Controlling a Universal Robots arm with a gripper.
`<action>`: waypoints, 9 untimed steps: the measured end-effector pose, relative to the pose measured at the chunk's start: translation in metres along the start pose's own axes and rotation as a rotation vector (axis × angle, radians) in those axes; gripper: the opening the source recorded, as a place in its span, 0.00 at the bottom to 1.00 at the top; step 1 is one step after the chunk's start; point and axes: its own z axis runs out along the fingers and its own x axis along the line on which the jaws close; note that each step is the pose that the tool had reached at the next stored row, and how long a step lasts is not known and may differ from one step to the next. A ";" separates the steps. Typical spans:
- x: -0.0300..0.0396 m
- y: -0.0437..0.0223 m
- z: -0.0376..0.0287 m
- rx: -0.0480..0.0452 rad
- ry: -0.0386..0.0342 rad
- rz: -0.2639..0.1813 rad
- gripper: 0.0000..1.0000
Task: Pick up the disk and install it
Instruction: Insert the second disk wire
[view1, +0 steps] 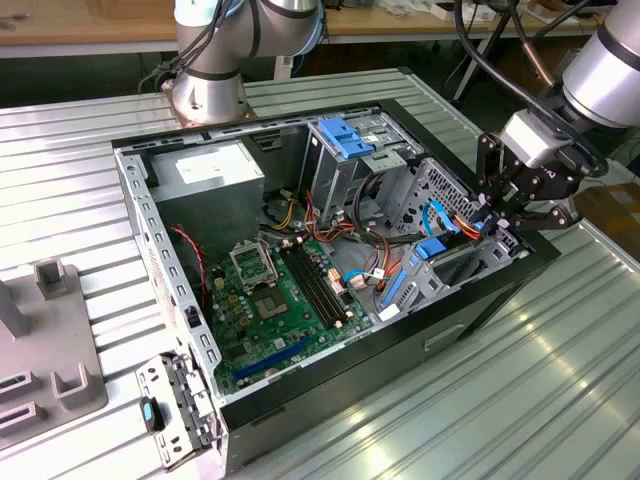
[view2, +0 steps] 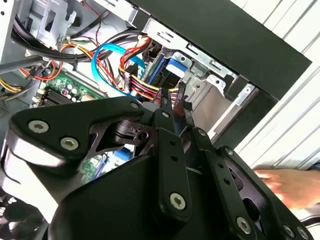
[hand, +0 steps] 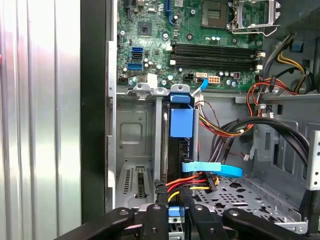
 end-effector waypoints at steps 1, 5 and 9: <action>0.0001 -0.0008 0.0014 -0.0016 -0.0008 -0.018 0.24; 0.0015 -0.0064 0.0048 -0.0070 -0.0033 -0.072 0.24; 0.0034 -0.0080 0.0053 -0.0096 -0.0050 -0.103 0.24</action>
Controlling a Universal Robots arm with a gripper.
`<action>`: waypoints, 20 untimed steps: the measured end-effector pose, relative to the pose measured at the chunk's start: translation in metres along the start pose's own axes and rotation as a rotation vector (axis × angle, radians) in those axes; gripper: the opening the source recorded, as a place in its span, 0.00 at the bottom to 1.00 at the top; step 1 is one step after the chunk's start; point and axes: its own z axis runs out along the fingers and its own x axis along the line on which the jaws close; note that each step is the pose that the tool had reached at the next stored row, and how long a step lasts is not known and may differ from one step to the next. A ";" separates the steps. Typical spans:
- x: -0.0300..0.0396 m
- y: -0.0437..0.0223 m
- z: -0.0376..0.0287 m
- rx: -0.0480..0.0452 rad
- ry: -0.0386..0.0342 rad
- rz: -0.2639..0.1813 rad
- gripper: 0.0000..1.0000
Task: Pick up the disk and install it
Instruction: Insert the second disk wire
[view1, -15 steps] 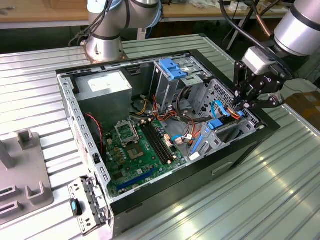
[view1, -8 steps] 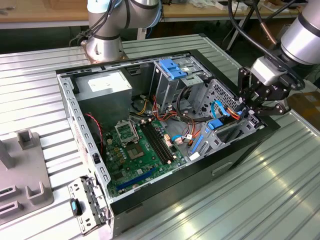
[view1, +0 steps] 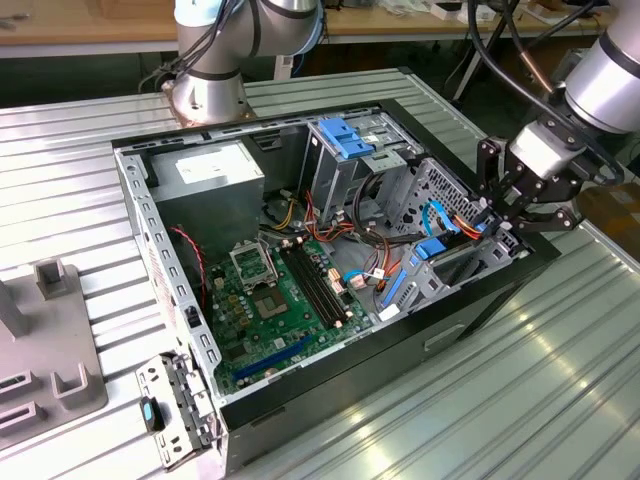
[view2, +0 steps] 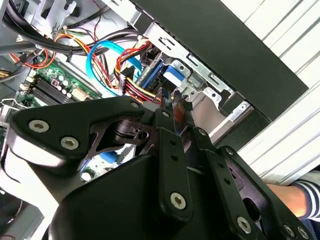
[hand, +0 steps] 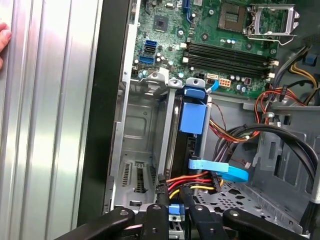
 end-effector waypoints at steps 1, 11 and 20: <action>0.0021 0.0002 -0.0002 -0.0003 -0.0001 -0.003 0.24; 0.0071 0.0004 0.0062 -0.0123 -0.0072 -0.142 0.24; 0.0074 -0.0003 0.0090 -0.0154 -0.0074 -0.175 0.24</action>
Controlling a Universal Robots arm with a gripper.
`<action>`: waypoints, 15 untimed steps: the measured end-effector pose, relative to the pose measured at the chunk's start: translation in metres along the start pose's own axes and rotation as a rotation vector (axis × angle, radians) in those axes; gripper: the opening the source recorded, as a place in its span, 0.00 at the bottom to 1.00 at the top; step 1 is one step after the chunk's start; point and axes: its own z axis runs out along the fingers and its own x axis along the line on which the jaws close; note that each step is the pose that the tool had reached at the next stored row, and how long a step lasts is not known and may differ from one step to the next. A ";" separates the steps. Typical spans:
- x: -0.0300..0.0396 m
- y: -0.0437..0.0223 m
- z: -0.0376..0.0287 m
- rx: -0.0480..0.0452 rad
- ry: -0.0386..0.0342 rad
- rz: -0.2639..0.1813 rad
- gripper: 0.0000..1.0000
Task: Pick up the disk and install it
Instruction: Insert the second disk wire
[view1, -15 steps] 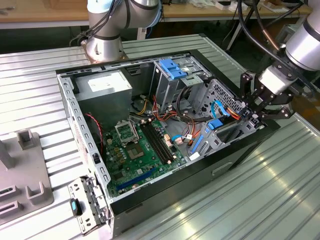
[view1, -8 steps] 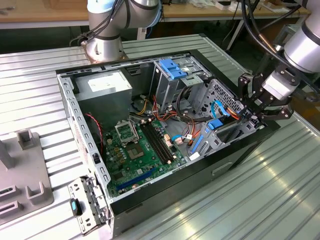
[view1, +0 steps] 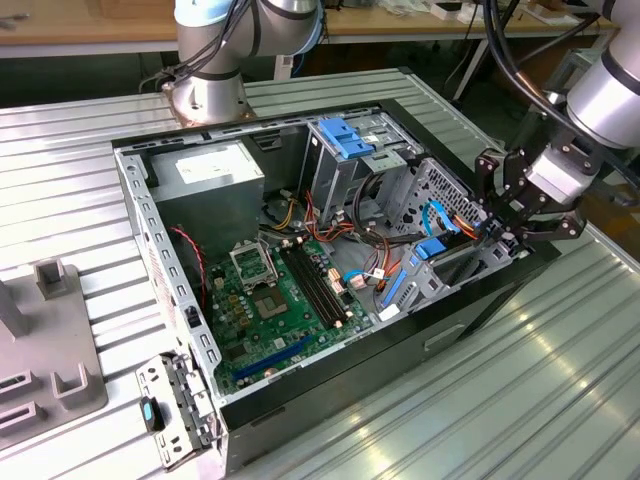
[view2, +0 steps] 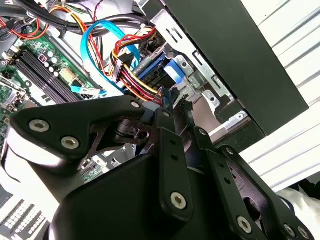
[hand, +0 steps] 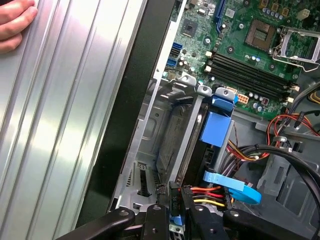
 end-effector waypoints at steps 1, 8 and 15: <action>0.0000 0.0000 0.0000 0.0000 -0.0001 0.000 0.24; 0.0000 0.0000 0.0001 0.0000 -0.0002 0.000 0.16; -0.0021 -0.0009 -0.0085 0.0002 -0.0001 0.002 0.16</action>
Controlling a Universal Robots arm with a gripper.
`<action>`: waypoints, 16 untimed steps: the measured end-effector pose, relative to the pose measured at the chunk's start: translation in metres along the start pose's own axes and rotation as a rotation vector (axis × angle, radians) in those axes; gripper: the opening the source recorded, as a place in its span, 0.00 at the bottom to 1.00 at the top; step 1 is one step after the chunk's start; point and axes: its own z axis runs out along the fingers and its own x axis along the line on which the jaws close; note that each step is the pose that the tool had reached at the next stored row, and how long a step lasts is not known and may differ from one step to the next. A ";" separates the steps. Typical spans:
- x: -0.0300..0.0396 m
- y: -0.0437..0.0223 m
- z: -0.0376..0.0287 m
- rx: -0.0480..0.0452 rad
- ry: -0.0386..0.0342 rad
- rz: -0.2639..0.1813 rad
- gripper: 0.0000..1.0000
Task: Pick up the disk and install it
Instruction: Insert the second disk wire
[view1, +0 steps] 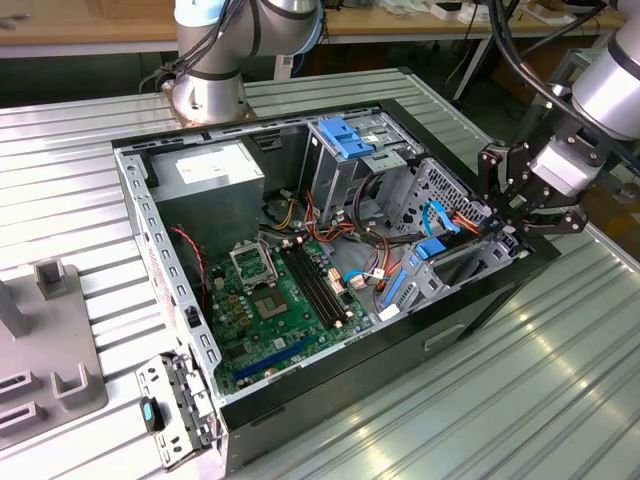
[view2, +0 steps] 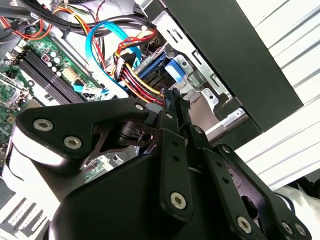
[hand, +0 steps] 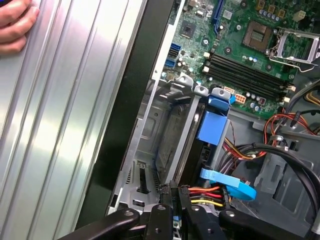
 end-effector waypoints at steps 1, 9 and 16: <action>-0.0012 -0.0004 -0.0010 0.0002 -0.0003 0.001 0.16; -0.0057 -0.0014 -0.0024 0.0096 0.0056 0.113 0.16; -0.0063 0.0005 -0.0015 0.0180 0.0108 0.214 0.16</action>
